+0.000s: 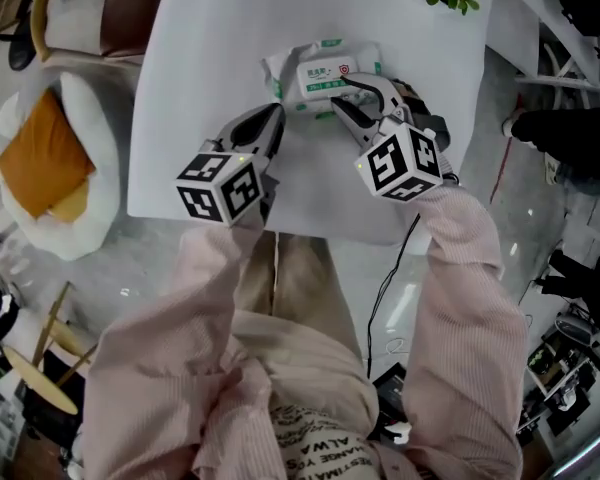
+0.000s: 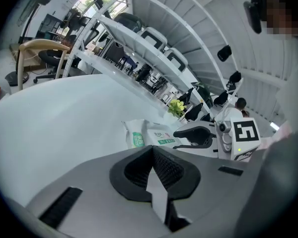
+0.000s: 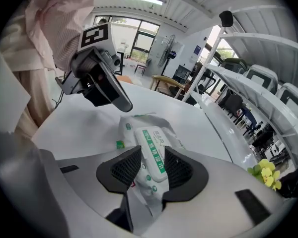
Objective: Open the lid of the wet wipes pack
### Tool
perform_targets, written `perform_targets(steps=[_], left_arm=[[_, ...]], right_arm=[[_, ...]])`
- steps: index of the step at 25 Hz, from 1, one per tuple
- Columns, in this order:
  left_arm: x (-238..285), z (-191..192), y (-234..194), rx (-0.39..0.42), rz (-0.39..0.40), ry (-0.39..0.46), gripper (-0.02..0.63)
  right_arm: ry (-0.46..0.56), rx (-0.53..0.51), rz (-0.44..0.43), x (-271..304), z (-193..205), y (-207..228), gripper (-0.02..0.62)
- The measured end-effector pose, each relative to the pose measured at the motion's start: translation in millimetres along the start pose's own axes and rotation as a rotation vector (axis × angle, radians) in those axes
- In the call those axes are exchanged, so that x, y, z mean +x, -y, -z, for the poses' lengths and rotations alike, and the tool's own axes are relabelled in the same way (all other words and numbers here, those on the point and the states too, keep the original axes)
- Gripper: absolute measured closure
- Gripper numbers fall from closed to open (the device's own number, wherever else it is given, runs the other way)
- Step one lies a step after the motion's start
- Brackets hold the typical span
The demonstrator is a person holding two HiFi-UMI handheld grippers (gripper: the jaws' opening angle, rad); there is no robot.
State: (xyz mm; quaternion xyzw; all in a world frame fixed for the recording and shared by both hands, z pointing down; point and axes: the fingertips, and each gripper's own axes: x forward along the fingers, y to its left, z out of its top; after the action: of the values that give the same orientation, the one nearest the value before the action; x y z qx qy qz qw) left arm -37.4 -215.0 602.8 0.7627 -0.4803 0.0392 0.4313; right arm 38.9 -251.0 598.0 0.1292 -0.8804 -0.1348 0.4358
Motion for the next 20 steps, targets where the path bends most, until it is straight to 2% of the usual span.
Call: perform_targets(steps=[10,14,20], left_arm=[[9,9,-5,-0.023,0.002,-0.019,0.606],[12,11,-6,-0.031,0.002,-0.036,0.606],[14,13,-7,-0.039,0.011,-0.085,0.606]], right_arm=[[-0.025,-0.138,-0.031,9,3,-8,0.460],[-0.040,-0.214,-0.075,13,4,-14,0.496],[-0.055,-0.195,-0.111,13,3,-14,0.515]])
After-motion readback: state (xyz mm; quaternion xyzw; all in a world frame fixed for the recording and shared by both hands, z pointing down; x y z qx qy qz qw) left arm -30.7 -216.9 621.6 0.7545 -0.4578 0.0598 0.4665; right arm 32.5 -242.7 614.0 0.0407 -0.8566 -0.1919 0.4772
